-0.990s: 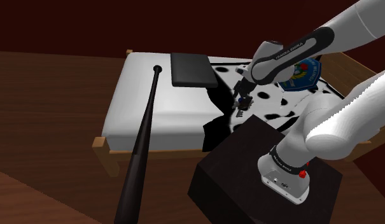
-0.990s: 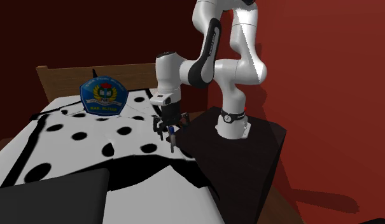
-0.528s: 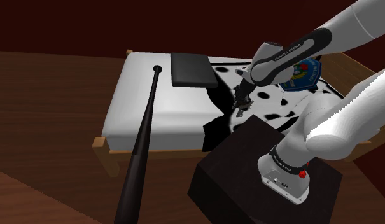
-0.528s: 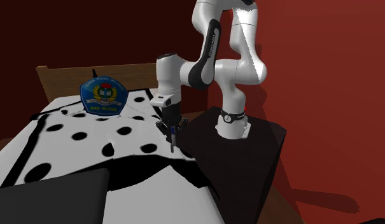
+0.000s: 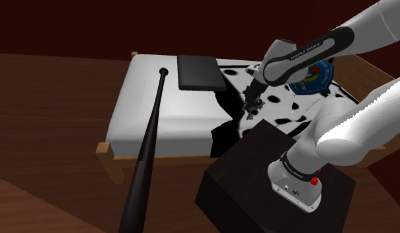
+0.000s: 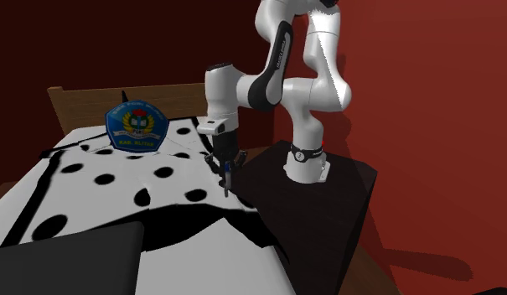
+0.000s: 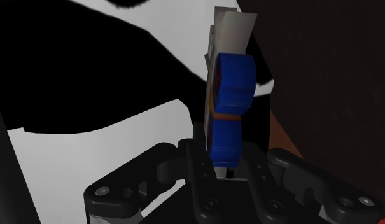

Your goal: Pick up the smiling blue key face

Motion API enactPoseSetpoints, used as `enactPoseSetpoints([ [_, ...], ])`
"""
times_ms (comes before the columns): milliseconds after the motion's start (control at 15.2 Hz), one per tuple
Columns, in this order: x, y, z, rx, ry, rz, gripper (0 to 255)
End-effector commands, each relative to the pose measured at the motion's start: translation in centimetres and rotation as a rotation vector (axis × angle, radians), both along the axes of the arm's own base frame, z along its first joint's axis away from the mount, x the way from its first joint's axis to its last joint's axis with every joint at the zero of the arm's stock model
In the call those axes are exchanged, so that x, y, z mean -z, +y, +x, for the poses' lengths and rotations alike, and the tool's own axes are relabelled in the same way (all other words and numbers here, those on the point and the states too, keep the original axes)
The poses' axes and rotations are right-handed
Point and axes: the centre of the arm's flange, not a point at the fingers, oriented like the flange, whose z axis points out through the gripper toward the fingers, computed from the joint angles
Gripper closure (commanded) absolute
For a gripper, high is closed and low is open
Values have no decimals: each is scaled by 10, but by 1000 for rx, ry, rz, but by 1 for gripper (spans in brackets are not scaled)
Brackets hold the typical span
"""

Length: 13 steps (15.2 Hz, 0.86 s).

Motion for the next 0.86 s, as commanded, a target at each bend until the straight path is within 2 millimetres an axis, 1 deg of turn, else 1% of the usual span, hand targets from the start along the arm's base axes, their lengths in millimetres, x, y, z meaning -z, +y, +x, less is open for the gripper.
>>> enactPoseSetpoints([
  [0, -9, 0, 0, 0, 1, 0, 255],
  [660, -62, 0, 0, 0, 1, 0, 255],
  [792, -63, 0, 0, 0, 1, 0, 255],
])
